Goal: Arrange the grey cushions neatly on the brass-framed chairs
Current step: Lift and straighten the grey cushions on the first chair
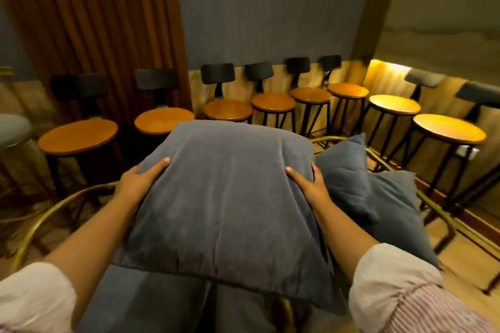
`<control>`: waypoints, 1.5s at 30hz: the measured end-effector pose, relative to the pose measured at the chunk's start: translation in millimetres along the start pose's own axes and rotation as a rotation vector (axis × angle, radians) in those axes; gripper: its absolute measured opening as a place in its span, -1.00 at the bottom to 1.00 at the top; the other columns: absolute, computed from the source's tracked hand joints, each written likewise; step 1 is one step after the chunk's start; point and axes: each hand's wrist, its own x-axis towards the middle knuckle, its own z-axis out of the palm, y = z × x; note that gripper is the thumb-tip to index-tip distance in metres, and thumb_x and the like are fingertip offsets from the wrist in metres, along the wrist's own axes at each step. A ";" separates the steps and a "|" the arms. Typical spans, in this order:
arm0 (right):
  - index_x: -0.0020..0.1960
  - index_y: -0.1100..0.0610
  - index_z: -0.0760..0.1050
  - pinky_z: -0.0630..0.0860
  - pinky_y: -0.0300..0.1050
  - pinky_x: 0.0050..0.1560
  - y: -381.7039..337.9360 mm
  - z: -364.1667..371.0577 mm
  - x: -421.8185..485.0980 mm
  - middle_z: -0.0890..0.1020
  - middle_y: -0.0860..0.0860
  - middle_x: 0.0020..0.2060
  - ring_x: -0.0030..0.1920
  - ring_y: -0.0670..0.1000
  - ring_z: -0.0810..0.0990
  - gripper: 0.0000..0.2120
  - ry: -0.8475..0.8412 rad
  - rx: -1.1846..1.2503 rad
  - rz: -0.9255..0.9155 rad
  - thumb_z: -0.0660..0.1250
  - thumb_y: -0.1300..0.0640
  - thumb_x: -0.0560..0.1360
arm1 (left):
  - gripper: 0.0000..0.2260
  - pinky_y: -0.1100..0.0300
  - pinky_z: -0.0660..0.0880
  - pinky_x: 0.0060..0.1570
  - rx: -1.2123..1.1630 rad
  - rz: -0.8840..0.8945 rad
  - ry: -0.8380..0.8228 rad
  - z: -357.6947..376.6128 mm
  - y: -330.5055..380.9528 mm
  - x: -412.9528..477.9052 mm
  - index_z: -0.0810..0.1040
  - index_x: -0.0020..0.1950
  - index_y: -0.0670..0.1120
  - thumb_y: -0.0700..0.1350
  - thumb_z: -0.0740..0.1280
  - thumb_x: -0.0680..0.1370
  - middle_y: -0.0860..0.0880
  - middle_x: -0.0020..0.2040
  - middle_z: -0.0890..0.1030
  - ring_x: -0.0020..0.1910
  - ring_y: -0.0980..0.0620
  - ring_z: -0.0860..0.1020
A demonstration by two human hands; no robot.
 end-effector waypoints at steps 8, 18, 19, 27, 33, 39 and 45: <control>0.55 -0.02 0.03 0.30 0.14 0.37 -7.9 -185.7 23.5 0.22 0.07 0.52 0.46 0.19 0.29 -0.09 0.157 -0.036 -0.013 0.46 -0.11 0.37 | -0.16 -0.23 0.42 0.27 -0.028 0.046 -0.155 175.8 21.7 -54.0 0.44 0.40 -0.01 0.35 0.46 0.21 -0.14 0.36 0.50 0.27 -0.25 0.49; 0.55 -0.06 0.04 0.27 0.19 0.39 -14.8 -326.9 94.6 0.18 0.06 0.53 0.47 0.19 0.25 -0.09 0.255 -0.073 -0.027 0.44 -0.18 0.35 | -0.38 -0.02 0.41 0.14 -0.065 0.100 -0.326 340.0 56.3 -73.3 0.42 0.41 -0.05 0.15 0.43 0.42 -0.12 0.37 0.49 0.30 -0.20 0.47; 0.55 -0.05 0.04 0.26 0.19 0.39 -13.6 -334.0 107.4 0.18 0.06 0.53 0.47 0.19 0.25 -0.10 0.264 -0.066 -0.028 0.44 -0.17 0.36 | -0.38 -0.01 0.41 0.13 -0.055 0.108 -0.347 355.7 61.3 -67.0 0.41 0.42 -0.04 0.15 0.43 0.42 -0.11 0.37 0.49 0.30 -0.19 0.48; 0.55 -0.07 0.03 0.26 0.17 0.40 -5.2 -371.3 230.5 0.20 0.05 0.52 0.47 0.17 0.27 -0.14 0.344 -0.034 -0.036 0.42 -0.13 0.39 | -0.25 -0.16 0.44 0.26 0.009 0.146 -0.354 478.0 90.7 16.8 0.42 0.40 0.06 0.34 0.41 0.29 -0.07 0.35 0.52 0.27 -0.17 0.51; 0.52 -0.23 -0.05 0.17 0.27 0.46 43.1 -365.8 317.3 0.07 0.06 0.56 0.51 0.24 0.14 -0.03 0.277 -0.258 0.162 0.30 -0.47 0.26 | -0.11 -0.31 0.07 0.43 0.643 0.177 -0.331 566.6 60.6 66.5 -0.06 0.54 0.26 0.52 0.16 0.30 -0.17 0.56 0.12 0.49 -0.33 0.15; 0.54 -0.19 -0.12 0.00 0.18 0.51 119.1 -385.0 347.0 -0.04 0.13 0.57 0.55 0.23 0.01 -0.24 0.313 -0.484 0.379 0.14 -0.35 0.46 | -0.12 -0.39 -0.16 0.41 0.958 0.268 -0.551 639.4 25.4 53.6 -0.26 0.51 0.29 0.52 0.08 0.33 -0.11 0.59 -0.22 0.55 -0.29 -0.17; 0.53 -0.22 -0.19 -0.04 0.27 0.51 143.4 -393.7 364.3 -0.09 0.12 0.57 0.55 0.25 -0.06 -0.27 0.285 -0.552 0.396 0.05 -0.36 0.48 | -0.12 -0.41 -0.19 0.41 1.028 0.194 -0.617 666.5 8.9 70.0 -0.35 0.48 0.28 0.51 0.07 0.35 -0.09 0.57 -0.32 0.54 -0.28 -0.25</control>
